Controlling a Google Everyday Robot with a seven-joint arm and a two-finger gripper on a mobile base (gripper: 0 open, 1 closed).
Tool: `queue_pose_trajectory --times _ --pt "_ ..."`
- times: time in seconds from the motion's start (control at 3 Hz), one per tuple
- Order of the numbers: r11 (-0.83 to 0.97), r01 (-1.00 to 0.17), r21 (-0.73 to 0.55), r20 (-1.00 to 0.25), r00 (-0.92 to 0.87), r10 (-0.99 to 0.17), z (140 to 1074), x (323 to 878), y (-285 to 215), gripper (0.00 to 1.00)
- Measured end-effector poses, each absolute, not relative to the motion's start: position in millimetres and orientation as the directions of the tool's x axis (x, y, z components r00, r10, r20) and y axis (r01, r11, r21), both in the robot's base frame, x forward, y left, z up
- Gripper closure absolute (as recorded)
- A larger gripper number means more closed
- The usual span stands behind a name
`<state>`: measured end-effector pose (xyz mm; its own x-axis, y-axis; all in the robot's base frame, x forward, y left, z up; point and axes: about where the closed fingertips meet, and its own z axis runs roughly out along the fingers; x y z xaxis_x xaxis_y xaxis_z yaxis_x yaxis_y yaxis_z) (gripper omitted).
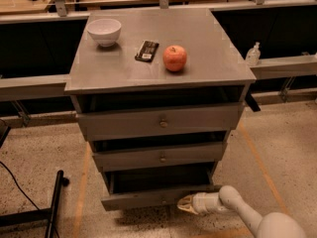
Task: Close bottom drawer
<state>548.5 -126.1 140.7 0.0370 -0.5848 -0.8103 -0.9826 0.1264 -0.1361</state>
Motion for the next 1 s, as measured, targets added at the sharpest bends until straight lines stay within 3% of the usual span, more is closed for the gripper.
queue_pose_trajectory --times 0.33,1.0 --pt "0.156 -0.975 -0.159 -0.81 0.039 -0.585 148.3 574.4 -129.7 1.0" --pt "0.151 -0.981 -0.122 -0.83 0.017 -0.558 142.2 569.0 -135.2 1.0"
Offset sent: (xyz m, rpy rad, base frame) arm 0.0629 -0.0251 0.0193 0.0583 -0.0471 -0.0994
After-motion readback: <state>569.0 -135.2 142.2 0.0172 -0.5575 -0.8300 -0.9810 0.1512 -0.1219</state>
